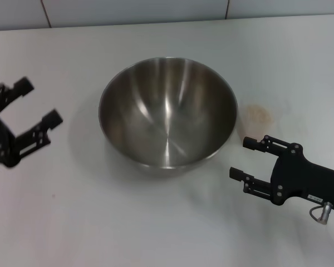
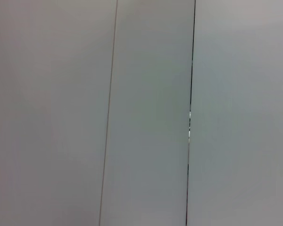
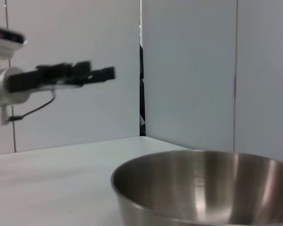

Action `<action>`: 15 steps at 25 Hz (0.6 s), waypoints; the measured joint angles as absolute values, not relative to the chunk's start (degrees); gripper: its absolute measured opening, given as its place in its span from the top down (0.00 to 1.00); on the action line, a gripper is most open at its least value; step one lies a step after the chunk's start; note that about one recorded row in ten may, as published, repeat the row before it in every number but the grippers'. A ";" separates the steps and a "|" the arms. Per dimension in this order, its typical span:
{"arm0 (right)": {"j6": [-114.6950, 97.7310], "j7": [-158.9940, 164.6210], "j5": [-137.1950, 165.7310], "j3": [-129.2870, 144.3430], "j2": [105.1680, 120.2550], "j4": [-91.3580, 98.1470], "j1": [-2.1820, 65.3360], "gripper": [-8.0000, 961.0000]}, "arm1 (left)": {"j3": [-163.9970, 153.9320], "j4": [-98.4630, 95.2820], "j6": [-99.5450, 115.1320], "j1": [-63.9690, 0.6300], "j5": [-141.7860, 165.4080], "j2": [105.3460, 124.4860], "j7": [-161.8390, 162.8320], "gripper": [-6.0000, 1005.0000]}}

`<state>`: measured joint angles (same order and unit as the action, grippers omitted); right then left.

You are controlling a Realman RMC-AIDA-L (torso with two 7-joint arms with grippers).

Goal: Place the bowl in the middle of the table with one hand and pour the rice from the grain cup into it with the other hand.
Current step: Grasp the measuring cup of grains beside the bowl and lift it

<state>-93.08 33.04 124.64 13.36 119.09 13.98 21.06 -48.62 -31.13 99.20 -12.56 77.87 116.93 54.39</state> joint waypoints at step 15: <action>-93.09 33.04 124.21 13.36 119.09 13.97 21.03 0.28 | -49.07 -21.92 99.00 -11.39 85.43 116.81 42.71 0.16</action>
